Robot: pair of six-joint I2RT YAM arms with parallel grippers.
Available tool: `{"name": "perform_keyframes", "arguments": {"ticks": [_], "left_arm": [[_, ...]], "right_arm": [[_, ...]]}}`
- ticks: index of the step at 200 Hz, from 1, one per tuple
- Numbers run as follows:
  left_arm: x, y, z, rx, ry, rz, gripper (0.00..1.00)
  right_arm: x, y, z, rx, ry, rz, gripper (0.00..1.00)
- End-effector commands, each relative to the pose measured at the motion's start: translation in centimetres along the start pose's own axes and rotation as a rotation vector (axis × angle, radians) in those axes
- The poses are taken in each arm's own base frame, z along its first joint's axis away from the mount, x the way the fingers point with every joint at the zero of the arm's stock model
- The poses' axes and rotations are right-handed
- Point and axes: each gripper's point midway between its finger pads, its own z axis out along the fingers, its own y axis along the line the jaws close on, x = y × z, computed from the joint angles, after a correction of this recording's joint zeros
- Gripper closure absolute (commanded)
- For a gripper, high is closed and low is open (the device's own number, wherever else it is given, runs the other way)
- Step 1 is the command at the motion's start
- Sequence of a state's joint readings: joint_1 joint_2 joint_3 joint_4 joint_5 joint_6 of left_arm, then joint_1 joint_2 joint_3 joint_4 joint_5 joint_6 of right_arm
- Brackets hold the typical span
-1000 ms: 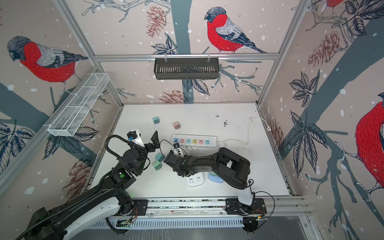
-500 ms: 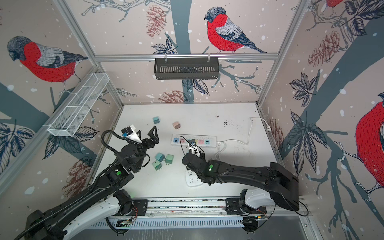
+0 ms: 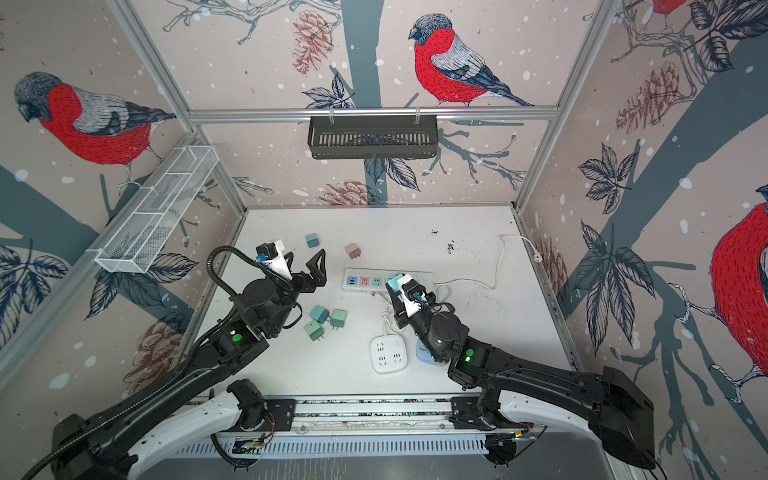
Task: Insert the plug
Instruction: 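Lift the teal adapter with the right gripper toward the left gripper, then close the left gripper on the teal adapter held by the right gripper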
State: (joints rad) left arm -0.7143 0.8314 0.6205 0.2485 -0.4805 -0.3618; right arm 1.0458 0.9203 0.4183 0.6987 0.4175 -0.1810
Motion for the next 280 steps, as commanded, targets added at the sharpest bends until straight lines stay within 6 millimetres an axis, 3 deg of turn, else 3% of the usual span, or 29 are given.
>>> {"name": "perform_keyframes", "arguments": {"ticks": [1,29,46,77,100,109,137,194,240,280], "left_arm": [[0.5,0.7,-0.1,-0.021,-0.008,0.042,0.02],[1.0,0.6,0.0,0.006,-0.036,0.042,0.02],[1.4,-0.9,0.0,0.082,-0.007,0.051,0.02],[1.4,-3.9,-1.1,0.272,0.012,0.053,0.02],[1.0,-5.3,-2.2,0.361,-0.004,0.102,0.02],[1.1,-5.5,-2.5,0.384,-0.012,0.127,0.08],[1.4,-7.4,-4.1,0.539,-0.074,0.193,0.25],[2.9,-11.5,-4.4,0.734,0.033,0.226,0.28],[5.2,-14.2,-3.2,0.803,0.168,0.265,0.36],[5.9,-15.9,-4.2,0.877,0.183,0.300,0.35]], "right_arm": [[-7.0,-0.2,0.3,-0.089,-0.318,-0.219,0.97],[-7.4,-2.7,3.5,-0.102,-0.334,-0.348,0.98],[-5.2,-3.9,5.0,-0.077,-0.290,-0.379,0.98],[1.0,-2.0,5.5,-0.118,-0.275,-0.542,0.99],[2.8,-0.3,5.7,-0.129,-0.301,-0.658,1.00],[3.3,0.2,5.7,-0.125,-0.290,-0.671,1.00],[3.4,1.0,5.4,-0.160,-0.283,-0.660,0.99],[1.4,3.0,1.9,-0.236,-0.379,-0.661,0.99],[1.1,5.0,0.8,-0.294,-0.398,-0.695,0.99],[1.3,5.1,1.5,-0.290,-0.377,-0.702,0.99]]}}
